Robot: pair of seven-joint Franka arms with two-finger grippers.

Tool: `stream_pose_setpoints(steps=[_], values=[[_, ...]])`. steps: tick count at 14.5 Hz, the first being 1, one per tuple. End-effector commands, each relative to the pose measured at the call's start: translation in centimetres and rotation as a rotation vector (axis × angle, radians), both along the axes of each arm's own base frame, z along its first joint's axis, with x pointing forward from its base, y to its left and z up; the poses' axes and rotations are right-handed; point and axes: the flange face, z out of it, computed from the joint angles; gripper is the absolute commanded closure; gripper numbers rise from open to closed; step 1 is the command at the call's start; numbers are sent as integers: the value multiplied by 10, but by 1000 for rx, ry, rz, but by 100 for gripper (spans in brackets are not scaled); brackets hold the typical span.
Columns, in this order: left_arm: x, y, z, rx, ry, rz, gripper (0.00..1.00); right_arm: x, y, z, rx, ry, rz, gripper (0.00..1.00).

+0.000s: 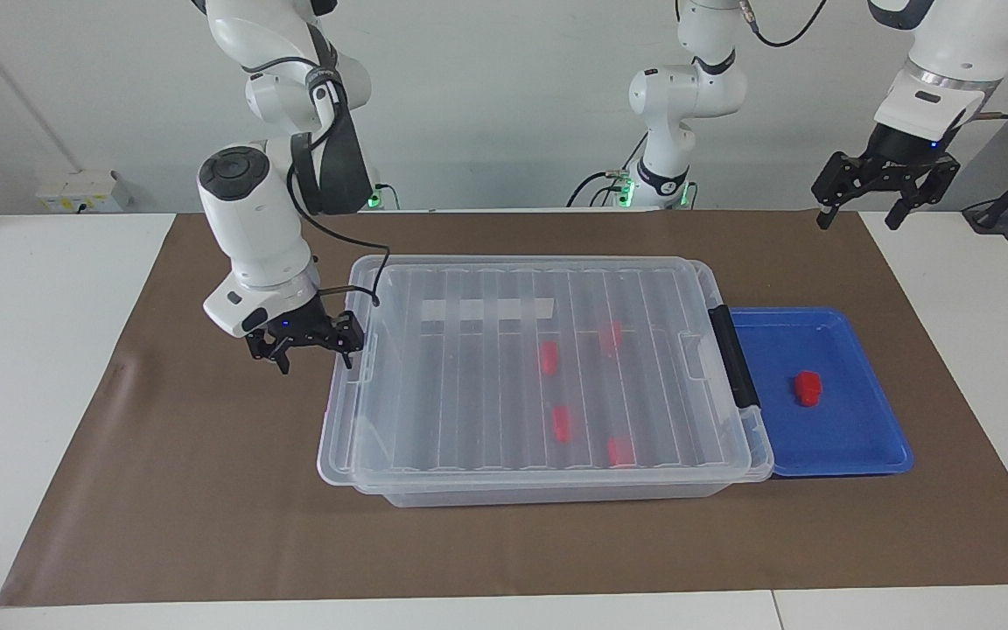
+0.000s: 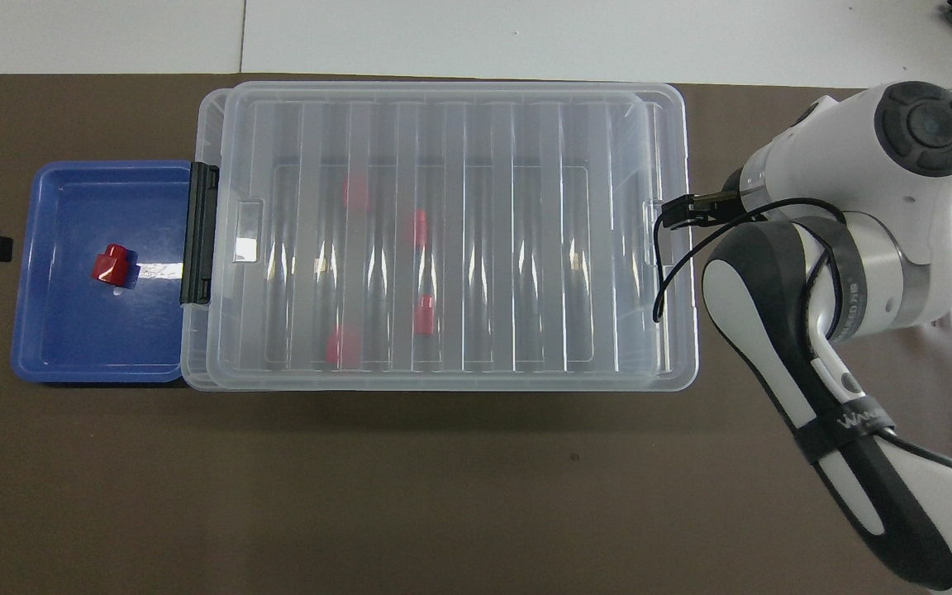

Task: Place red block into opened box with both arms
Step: 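Move the right gripper onto the clear lid's edge nearest it, then slide the lid with the right gripper while the left gripper reaches the block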

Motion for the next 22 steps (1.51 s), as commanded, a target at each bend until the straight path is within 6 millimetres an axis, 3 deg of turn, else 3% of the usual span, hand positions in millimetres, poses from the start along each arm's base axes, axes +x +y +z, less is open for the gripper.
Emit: stream_pose_setpoints(steps=[1, 11, 18, 22], values=[[-6, -2, 0, -16, -26, -3, 0, 3, -20, -1, -38, 3, -17, 0], [0, -1, -1, -15, -80, -9, 0, 7, -70, 0, -74, 13, -51, 0], [-29, -4, -45, -18, -15, -10, 0, 6, -108, 1, -81, 21, -53, 0], [-5, 0, -64, -14, -83, -6, 0, 7, -123, 2, -97, 17, -39, 0]])
